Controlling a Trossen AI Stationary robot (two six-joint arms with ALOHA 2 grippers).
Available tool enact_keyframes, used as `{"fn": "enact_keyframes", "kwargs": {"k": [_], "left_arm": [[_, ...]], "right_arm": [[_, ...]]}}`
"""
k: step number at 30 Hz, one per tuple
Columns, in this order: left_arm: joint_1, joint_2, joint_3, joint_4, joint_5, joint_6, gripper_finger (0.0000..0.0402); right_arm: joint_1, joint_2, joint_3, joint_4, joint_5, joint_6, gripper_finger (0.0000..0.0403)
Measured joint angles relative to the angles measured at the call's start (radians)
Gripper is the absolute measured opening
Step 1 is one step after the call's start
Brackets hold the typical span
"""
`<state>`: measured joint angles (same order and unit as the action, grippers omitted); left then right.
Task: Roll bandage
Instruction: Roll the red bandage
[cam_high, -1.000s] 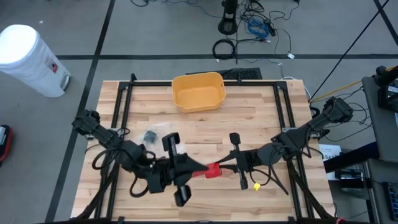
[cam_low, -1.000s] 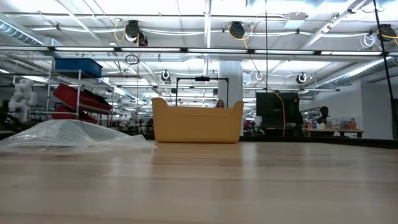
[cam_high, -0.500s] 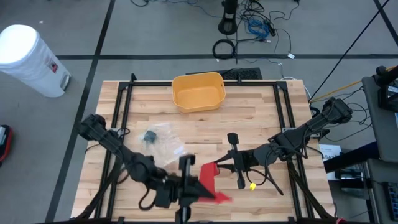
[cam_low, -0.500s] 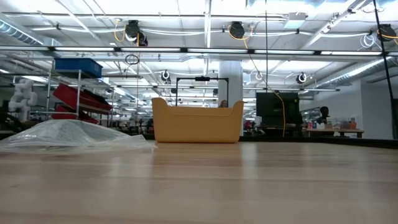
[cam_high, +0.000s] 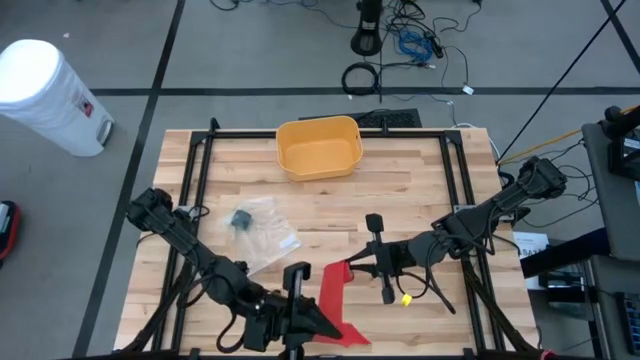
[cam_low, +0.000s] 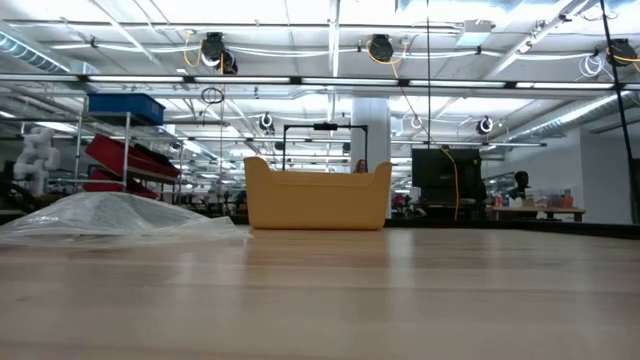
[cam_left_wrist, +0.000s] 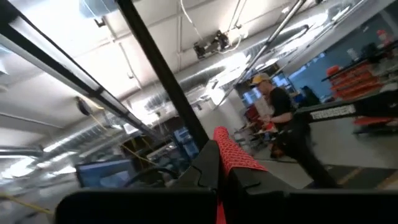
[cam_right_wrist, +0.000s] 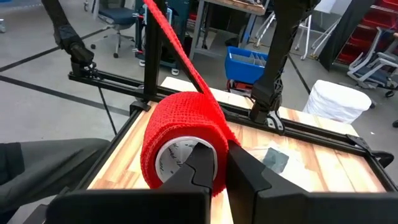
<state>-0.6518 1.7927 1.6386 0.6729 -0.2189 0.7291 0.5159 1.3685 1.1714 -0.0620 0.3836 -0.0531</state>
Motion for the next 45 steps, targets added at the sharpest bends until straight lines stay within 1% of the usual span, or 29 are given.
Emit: {"fn": "enact_keyframes", "kwargs": {"k": [4, 11, 13, 16, 18, 21, 25, 30, 33, 37, 41, 45], "left_arm": [[0.012, 0.000, 0.000, 0.078, -0.110, 0.114, 0.0002], [0.032, -0.001, 0.000, 0.185, -0.128, 0.263, 0.0002], [0.038, -0.001, 0.000, 0.201, -0.156, 0.303, 0.0002], [0.044, -0.001, 0.000, 0.198, -0.209, 0.312, 0.0002], [0.045, -0.001, 0.000, 0.163, -0.229, 0.278, 0.0002], [0.035, -0.002, 0.001, 0.079, -0.210, 0.209, 0.0002], [0.007, -0.002, 0.001, 0.040, -0.157, 0.144, 0.0002], [-0.035, -0.002, 0.001, 0.024, -0.123, 0.133, 0.0002], [-0.051, -0.002, 0.001, 0.023, -0.119, 0.132, 0.0002], [-0.056, 0.010, 0.001, 0.018, -0.112, 0.118, 0.0002], [-0.047, 0.026, 0.001, 0.026, -0.068, 0.117, 0.0002], [-0.037, 0.032, 0.001, 0.027, -0.063, 0.110, 0.0002]], "right_arm": [[0.000, 0.000, 0.000, -0.007, -0.064, 0.013, 0.0016], [0.000, 0.000, 0.000, -0.010, -0.073, 0.013, 0.0016], [0.000, 0.000, 0.000, -0.021, -0.076, 0.015, 0.0016], [0.000, 0.000, 0.000, -0.025, -0.076, 0.016, 0.0016], [0.000, 0.000, 0.000, -0.025, -0.076, 0.016, 0.0016], [-0.002, 0.000, 0.000, -0.027, -0.072, 0.015, 0.0016], [-0.014, 0.000, 0.000, -0.027, -0.072, 0.015, 0.0016], [-0.039, 0.000, 0.000, -0.025, -0.072, 0.015, 0.0016], [-0.052, 0.000, 0.000, -0.023, -0.072, 0.015, 0.0016], [-0.064, 0.000, 0.000, -0.016, -0.073, 0.015, 0.0016], [-0.064, 0.003, 0.000, -0.016, -0.076, 0.015, 0.0016], [-0.064, 0.009, 0.001, -0.016, -0.076, 0.015, 0.0016]]}}
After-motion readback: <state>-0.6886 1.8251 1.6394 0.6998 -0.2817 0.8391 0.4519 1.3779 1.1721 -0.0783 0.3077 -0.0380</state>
